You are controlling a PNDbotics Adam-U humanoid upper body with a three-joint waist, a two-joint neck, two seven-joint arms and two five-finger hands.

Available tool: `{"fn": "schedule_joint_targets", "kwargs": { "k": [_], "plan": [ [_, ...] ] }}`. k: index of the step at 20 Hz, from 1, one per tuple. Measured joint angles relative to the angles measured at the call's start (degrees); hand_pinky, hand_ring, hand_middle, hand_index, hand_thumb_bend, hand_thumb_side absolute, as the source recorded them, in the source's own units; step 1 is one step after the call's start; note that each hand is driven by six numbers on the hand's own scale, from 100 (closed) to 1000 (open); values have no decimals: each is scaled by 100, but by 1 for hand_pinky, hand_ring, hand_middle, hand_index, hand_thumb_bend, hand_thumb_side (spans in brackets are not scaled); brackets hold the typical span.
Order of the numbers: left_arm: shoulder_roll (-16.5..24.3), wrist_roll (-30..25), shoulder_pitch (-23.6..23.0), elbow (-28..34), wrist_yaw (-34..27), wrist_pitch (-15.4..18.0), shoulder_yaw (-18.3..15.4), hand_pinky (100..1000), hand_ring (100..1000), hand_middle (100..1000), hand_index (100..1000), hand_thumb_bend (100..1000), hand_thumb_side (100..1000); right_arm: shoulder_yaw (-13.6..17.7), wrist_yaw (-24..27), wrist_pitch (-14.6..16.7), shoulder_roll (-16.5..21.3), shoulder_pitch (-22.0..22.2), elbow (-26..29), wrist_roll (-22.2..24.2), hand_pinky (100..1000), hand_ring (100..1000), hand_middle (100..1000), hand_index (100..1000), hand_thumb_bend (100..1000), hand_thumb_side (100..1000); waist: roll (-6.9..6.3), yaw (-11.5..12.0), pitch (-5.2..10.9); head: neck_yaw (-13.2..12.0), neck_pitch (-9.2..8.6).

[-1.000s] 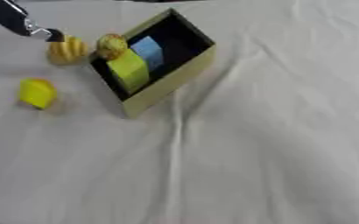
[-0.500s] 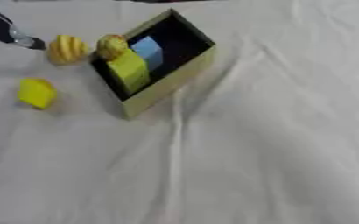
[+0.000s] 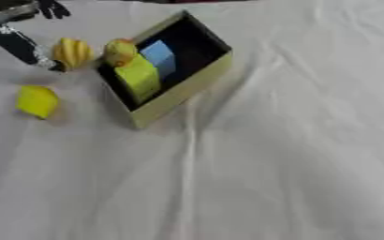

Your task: Pick up objects on the table and place them in the box.

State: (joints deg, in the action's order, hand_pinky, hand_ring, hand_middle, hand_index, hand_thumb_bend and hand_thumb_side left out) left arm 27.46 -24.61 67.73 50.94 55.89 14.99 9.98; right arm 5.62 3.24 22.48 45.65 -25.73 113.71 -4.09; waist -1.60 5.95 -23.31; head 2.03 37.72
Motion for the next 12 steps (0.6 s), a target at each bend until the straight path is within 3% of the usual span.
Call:
{"fn": "schedule_joint_targets", "kwargs": {
  "k": [6,12],
  "plan": [
    [-82,233,33,-320,439,-168,-153,810,785,748,872,667,335,0,-4,-9,-2,-1,0,25,853,787,602,735,100,472,0,-14,-42,-45,-53],
    [-99,445,47,-531,731,-281,-271,812,788,749,866,540,344,0,-4,-8,-3,-2,0,32,853,787,601,735,100,475,3,-35,-71,-75,-98]
  ]
}}
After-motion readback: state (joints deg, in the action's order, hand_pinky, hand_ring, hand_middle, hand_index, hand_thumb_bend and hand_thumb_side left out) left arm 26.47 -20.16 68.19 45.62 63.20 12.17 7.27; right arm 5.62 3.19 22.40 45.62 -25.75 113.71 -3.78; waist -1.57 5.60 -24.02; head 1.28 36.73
